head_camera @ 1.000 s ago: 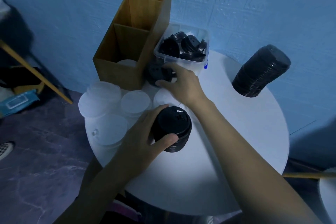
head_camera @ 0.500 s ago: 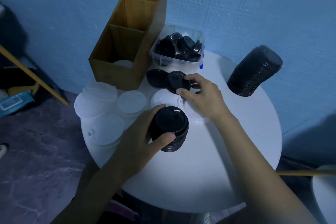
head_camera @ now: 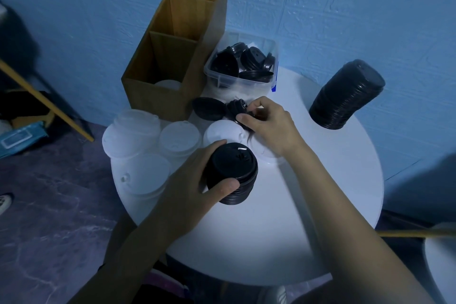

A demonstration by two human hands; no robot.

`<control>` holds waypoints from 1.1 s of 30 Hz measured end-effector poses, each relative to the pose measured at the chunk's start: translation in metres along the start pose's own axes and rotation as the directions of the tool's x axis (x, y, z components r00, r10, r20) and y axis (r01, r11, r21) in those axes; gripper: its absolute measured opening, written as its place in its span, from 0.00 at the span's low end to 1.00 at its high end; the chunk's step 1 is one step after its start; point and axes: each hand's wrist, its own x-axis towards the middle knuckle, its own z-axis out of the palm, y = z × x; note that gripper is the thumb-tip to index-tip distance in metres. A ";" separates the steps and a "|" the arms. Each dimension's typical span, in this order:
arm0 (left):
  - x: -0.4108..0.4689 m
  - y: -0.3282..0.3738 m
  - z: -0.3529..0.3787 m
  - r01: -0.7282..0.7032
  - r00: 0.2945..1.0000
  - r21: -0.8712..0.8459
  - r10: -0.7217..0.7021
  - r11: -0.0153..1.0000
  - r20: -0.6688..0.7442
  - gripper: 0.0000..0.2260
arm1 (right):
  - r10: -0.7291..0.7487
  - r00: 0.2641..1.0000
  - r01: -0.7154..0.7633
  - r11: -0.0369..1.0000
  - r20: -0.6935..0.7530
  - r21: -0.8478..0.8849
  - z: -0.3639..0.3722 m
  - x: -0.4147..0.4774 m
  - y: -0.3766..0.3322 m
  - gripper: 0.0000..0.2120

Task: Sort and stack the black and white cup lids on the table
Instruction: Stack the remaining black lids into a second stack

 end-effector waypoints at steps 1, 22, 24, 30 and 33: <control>0.000 0.000 0.000 0.000 1.000 0.003 0.000 1.000 0.002 0.26 | 0.003 1.000 -0.004 1.000 0.015 0.028 -0.001 0.001 0.001 0.14; 0.008 0.013 0.028 -0.033 0.993 -0.059 0.040 0.998 0.110 0.28 | -0.210 0.954 0.166 0.964 0.212 0.207 -0.051 -0.131 0.000 0.22; 0.008 0.013 0.027 -0.027 0.992 -0.046 0.032 0.999 0.119 0.29 | -0.210 0.953 0.160 0.961 0.217 0.227 -0.049 -0.130 0.000 0.21; 0.008 0.016 0.026 -0.020 0.991 -0.023 0.023 1.000 0.135 0.27 | -0.185 0.954 0.159 0.979 0.234 0.129 -0.044 -0.131 -0.002 0.18; 0.008 0.017 0.025 -0.005 0.991 -0.022 0.008 1.000 0.133 0.26 | -0.182 0.948 0.153 0.980 0.261 0.126 -0.043 -0.130 -0.004 0.18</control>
